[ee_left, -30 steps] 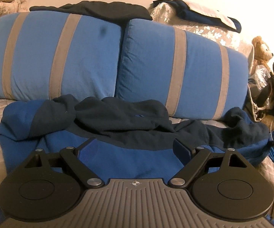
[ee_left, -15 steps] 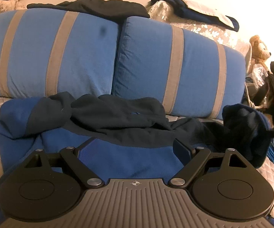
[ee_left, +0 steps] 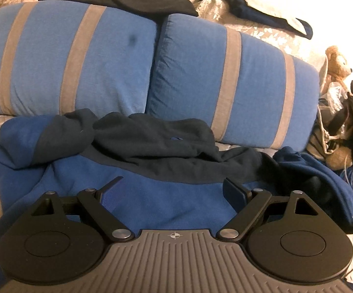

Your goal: Fold clothes

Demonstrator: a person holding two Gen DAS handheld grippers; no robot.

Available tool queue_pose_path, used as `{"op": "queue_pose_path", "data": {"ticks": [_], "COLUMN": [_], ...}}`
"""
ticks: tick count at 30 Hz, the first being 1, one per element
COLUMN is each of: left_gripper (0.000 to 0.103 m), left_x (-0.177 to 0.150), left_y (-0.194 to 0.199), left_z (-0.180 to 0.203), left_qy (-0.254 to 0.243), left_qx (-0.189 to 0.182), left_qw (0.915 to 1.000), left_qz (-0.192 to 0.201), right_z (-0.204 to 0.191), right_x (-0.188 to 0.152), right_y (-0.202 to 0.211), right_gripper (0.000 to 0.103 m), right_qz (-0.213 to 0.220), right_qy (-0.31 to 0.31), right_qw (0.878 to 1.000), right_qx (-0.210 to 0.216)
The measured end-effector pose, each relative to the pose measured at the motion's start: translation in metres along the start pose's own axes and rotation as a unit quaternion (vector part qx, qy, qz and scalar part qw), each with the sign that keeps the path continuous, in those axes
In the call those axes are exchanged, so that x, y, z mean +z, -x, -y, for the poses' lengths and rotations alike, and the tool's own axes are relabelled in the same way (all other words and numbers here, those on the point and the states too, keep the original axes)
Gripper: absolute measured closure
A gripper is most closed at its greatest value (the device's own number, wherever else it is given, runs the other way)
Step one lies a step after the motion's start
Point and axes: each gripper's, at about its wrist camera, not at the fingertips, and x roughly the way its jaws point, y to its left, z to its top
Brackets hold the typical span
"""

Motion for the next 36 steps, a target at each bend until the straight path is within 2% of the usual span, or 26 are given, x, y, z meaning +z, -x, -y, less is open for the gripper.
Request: {"op": "queue_pose_path", "data": {"ticks": [6, 8, 10, 11, 13, 15, 17, 20, 24, 30, 36], "left_gripper": [0.016, 0.016, 0.016, 0.016, 0.016, 0.016, 0.016, 0.016, 0.016, 0.016, 0.016], "left_x": [0.001, 0.001, 0.001, 0.001, 0.001, 0.001, 0.001, 0.001, 0.001, 0.001, 0.001], "left_y": [0.0, 0.0, 0.0, 0.0, -0.001, -0.001, -0.001, -0.002, -0.003, -0.007, -0.01], "left_z": [0.0, 0.0, 0.001, 0.001, 0.0, 0.0, -0.001, -0.001, -0.003, -0.007, -0.011], "left_qy": [0.002, 0.001, -0.001, -0.001, 0.001, 0.002, 0.005, 0.008, 0.012, 0.024, 0.038], "left_qx": [-0.004, -0.006, -0.007, -0.007, -0.006, -0.005, -0.004, -0.003, -0.004, -0.011, -0.014], "left_qw": [1.0, 1.0, 1.0, 1.0, 1.0, 1.0, 1.0, 1.0, 0.9999, 0.9995, 0.9988], "left_qz": [0.001, 0.001, 0.0, 0.0, -0.002, -0.003, -0.004, -0.005, -0.008, -0.017, -0.027], "right_z": [0.015, 0.021, 0.024, 0.026, 0.036, 0.049, 0.067, 0.1, 0.149, 0.195, 0.209], "right_x": [-0.026, -0.033, -0.035, -0.033, -0.022, -0.008, 0.006, 0.022, 0.034, 0.04, 0.041], "right_y": [0.021, 0.025, 0.033, 0.038, 0.048, 0.055, 0.052, 0.034, 0.002, -0.038, -0.083], "right_gripper": [0.096, 0.092, 0.067, 0.061, 0.038, 0.032, 0.032, 0.032, 0.034, 0.044, 0.045], "right_qz": [-0.036, -0.047, -0.043, -0.031, 0.006, 0.039, 0.055, 0.054, 0.04, 0.023, -0.015], "right_qy": [-0.006, -0.01, -0.008, -0.012, -0.035, -0.066, -0.103, -0.172, -0.252, -0.301, -0.317], "right_qw": [0.999, 0.999, 0.999, 0.999, 0.999, 0.997, 0.993, 0.983, 0.966, 0.953, 0.948], "right_qx": [-0.012, -0.009, -0.011, -0.01, -0.005, -0.008, -0.02, -0.044, -0.035, -0.008, 0.021]}}
